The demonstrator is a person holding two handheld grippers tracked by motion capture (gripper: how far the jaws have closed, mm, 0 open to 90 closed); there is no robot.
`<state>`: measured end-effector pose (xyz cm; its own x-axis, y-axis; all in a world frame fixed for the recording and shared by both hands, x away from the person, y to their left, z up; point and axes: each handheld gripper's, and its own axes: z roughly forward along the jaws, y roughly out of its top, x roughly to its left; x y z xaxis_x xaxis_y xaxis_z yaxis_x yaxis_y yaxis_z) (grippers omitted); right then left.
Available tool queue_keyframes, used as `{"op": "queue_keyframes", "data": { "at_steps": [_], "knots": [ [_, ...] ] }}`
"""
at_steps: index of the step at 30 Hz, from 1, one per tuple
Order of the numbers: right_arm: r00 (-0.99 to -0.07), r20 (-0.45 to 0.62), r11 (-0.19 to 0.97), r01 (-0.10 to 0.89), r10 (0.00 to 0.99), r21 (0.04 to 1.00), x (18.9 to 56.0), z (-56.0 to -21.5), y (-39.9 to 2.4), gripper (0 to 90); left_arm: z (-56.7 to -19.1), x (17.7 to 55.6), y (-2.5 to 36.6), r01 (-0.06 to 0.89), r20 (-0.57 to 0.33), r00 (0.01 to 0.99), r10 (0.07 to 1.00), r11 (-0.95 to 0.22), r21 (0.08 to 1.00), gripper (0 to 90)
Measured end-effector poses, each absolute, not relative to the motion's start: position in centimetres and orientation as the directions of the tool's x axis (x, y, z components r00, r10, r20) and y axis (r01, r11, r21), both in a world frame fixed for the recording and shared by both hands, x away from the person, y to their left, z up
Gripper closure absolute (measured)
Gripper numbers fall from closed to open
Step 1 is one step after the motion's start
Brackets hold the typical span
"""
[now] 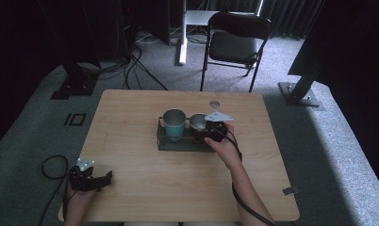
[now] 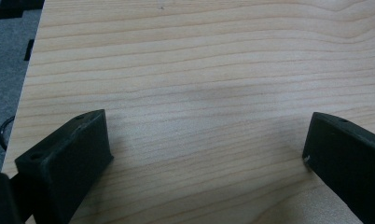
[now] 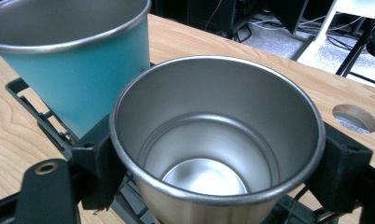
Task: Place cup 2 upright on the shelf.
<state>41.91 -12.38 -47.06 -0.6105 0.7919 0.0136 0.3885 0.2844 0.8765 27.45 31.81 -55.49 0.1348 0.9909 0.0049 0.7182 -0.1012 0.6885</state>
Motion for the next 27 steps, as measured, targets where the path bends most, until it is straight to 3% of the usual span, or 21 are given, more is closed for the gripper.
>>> {"op": "queue_keyframes", "data": {
  "at_steps": [27],
  "knots": [
    [-0.633,0.027,0.313,0.418,0.773,0.853,41.93,-47.71,-12.51,17.6,-55.49,27.45,31.81,0.718,0.005,0.135,0.991,-0.101,0.688,1.3]
  ]
}}
